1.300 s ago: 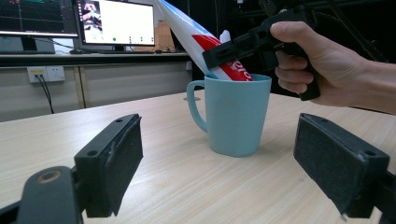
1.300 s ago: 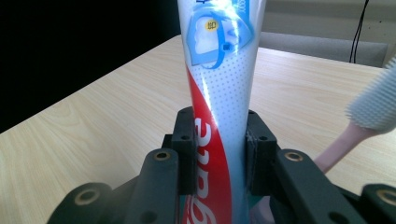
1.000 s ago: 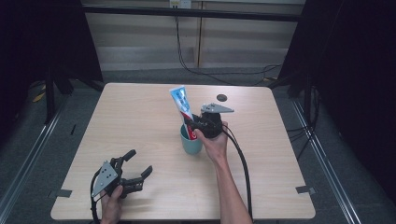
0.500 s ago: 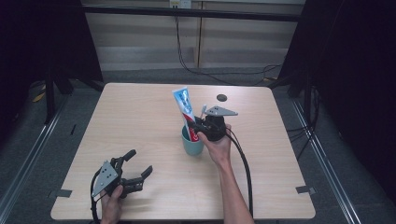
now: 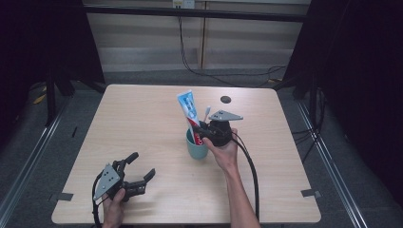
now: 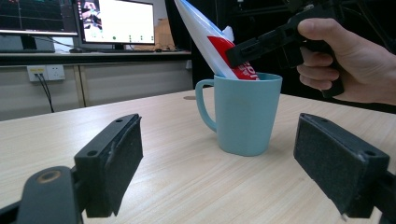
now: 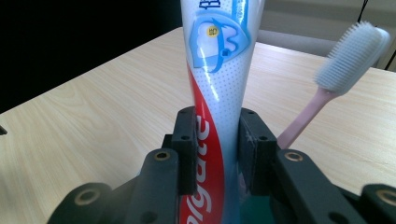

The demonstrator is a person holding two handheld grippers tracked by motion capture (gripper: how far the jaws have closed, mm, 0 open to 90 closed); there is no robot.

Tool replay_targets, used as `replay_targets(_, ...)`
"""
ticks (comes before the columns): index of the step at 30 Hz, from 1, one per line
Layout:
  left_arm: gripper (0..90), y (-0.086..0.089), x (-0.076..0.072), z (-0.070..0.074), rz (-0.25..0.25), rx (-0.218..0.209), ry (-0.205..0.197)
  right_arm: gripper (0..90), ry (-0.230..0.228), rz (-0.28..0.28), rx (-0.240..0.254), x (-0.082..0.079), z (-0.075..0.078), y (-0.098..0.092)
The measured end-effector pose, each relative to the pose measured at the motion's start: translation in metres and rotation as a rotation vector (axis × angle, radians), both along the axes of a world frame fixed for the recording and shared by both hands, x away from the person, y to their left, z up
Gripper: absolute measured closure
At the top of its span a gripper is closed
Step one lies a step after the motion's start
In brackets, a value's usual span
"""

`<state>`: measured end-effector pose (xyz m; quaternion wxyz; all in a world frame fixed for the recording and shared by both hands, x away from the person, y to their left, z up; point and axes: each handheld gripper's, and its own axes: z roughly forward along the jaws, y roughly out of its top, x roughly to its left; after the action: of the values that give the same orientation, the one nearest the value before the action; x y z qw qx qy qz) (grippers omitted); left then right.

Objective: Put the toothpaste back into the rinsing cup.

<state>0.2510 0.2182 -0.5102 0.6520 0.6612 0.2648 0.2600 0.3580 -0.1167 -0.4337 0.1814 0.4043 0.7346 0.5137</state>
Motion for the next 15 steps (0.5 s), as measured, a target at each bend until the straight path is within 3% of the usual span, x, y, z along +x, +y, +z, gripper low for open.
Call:
replay_targets(5,15.6,0.0001,0.0001,0.0001,0.000,0.002,0.001,70.8,0.002,0.001,0.017,-0.0038,-0.0040,-0.0040)
replay_targets(10,15.6,0.0000,0.0001,0.0001,0.000,0.001,0.001,70.4,0.007,0.000,-0.011,-0.0080,-0.0056,-0.0032)
replay_targets(13,15.5,0.0000,0.0001,0.0001,0.000,0.002,0.001,70.1,0.013,-0.004,0.021,-0.0097,-0.0095,-0.0071)
replay_targets(15,15.6,0.0000,0.0001,0.0001,0.000,0.002,0.001,69.3,0.019,-0.003,0.017,-0.0098,-0.0109,-0.0083)
